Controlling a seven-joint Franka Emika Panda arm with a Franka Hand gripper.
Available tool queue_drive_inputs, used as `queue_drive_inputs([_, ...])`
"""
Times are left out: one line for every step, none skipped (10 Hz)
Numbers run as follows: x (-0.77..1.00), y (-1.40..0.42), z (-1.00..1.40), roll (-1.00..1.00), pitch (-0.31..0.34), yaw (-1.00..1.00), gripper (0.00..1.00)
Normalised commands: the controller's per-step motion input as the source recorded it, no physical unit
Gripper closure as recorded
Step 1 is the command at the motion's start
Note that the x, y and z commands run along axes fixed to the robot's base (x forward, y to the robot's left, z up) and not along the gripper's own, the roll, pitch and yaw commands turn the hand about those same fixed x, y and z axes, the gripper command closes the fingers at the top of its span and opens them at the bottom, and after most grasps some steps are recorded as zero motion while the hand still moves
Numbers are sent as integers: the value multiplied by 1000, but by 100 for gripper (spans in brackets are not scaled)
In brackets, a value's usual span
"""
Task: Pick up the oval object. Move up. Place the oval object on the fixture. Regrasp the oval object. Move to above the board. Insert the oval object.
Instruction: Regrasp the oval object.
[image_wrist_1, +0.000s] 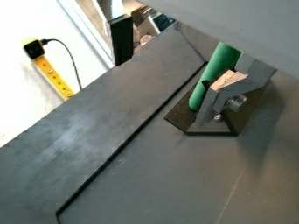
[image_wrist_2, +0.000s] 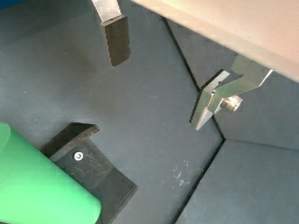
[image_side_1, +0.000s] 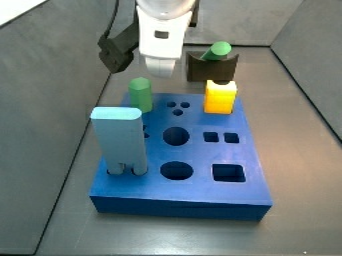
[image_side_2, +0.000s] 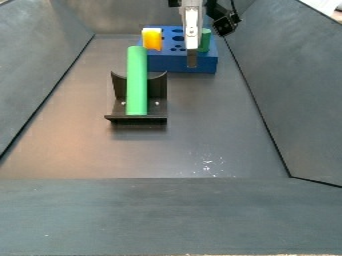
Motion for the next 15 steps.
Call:
queue_drive_inputs([53, -38, -4, 77, 12, 374, 0])
queue_drive_inputs([44, -42, -11, 74, -76, 290, 0])
queue_drive_inputs([45, -43, -12, 74, -96, 250, 0])
queue_drive_inputs([1000, -23, -7, 158, -112, 188, 0])
queue_drive_inputs([1000, -20, -10, 161, -107, 134, 0])
queue_drive_inputs([1000, -20, -33, 167, -95, 74, 0])
queue_drive_inputs([1000, -21, -33, 165, -90, 40, 0])
queue_drive_inputs([1000, -23, -37, 156, -68, 10, 0])
queue_drive_inputs([1000, -23, -42, 153, -54, -2, 0])
queue_drive_inputs([1000, -26, -50, 142, -7, -20, 0])
queue_drive_inputs([1000, -27, -52, 136, 12, -24, 0])
queue_drive_inputs([1000, -27, -60, 129, 58, -28, 0])
queue_drive_inputs([1000, -27, -61, 127, 76, -29, 0])
queue_drive_inputs([894, -25, -37, 118, 112, -15, 0])
queue_drive_inputs([819, -22, -34, 119, 128, 0, 0])
